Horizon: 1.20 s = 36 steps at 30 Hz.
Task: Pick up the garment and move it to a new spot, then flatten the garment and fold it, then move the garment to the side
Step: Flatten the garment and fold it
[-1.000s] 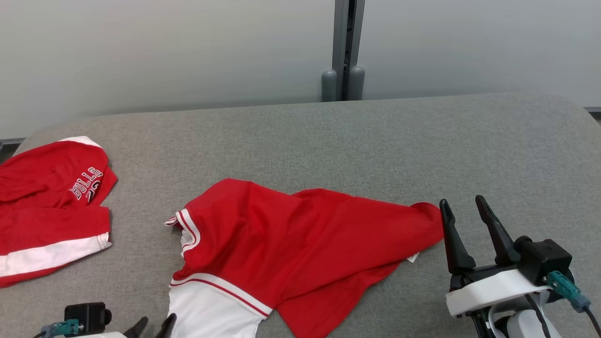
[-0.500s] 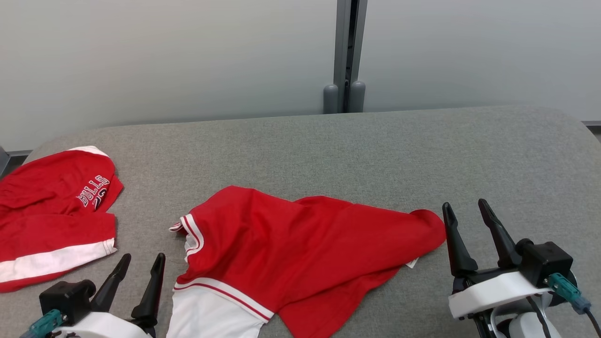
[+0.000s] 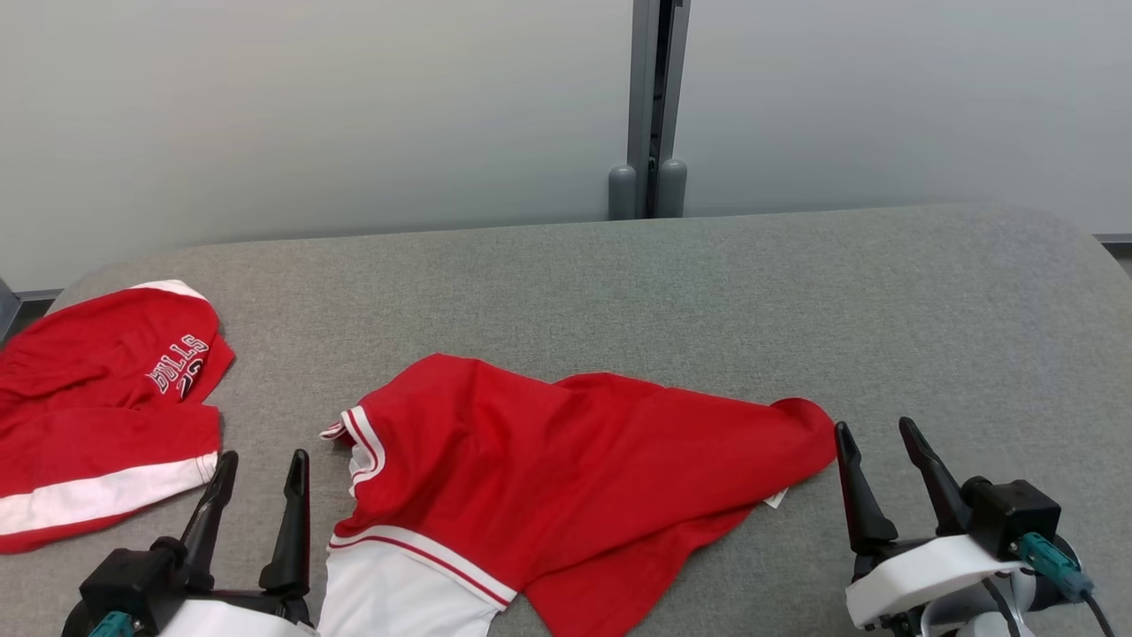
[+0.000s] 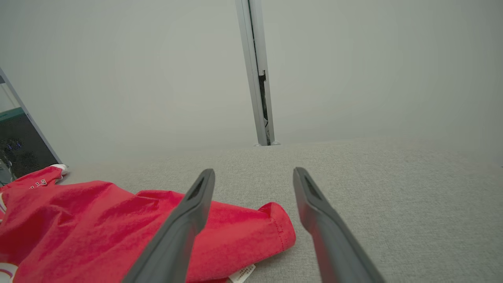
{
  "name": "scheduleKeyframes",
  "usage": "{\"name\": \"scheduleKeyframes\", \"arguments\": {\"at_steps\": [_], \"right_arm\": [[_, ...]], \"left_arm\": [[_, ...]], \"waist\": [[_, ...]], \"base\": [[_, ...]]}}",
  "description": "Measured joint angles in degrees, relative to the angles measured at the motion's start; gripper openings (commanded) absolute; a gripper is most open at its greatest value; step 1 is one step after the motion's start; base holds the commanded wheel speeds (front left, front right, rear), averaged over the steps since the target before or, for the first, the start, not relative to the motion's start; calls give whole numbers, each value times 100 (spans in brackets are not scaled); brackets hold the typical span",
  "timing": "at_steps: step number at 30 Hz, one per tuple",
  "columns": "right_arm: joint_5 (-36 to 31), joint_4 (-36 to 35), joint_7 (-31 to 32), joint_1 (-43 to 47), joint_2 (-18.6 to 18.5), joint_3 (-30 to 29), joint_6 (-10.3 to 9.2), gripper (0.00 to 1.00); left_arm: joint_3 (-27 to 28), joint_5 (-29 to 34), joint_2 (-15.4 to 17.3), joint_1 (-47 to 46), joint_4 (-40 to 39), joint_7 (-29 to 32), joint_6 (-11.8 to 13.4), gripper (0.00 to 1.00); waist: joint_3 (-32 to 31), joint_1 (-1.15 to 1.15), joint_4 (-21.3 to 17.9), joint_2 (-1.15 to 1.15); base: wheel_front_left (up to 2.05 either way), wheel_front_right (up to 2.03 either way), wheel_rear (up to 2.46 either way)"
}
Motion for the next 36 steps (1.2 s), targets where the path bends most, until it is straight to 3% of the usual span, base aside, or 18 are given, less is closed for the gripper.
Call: {"name": "scheduleKeyframes", "arguments": {"at_steps": [6,20,28,29,30,36], "right_arm": [[-47,666,224,-371,3,132,0,100],[216,2210,2114,-1478,-299,-271,4,100],[495,2605,2352,-1757,-323,-417,4,100],[531,2637,2352,-1779,-327,-397,4,42],[571,2657,2327,-1793,-330,-374,4,1],[1134,2518,2269,-1817,-293,-47,4,0]], "left_arm": [[103,158,-160,5,-10,-9,-138,100],[249,253,-248,-122,145,-10,-434,100],[318,256,-249,-243,247,-10,-542,100],[320,260,-250,-243,260,-10,-554,100],[327,260,-250,-244,276,-10,-561,100],[382,301,-270,-252,334,-10,-584,100]], "waist": [[26,0,59,0],[324,0,465,0],[517,0,675,0],[530,0,689,0],[540,0,700,0],[493,0,678,0]], "base": [[0,0,0],[0,0,0],[0,0,0],[0,0,0],[0,0,0],[0,0,0]]}}
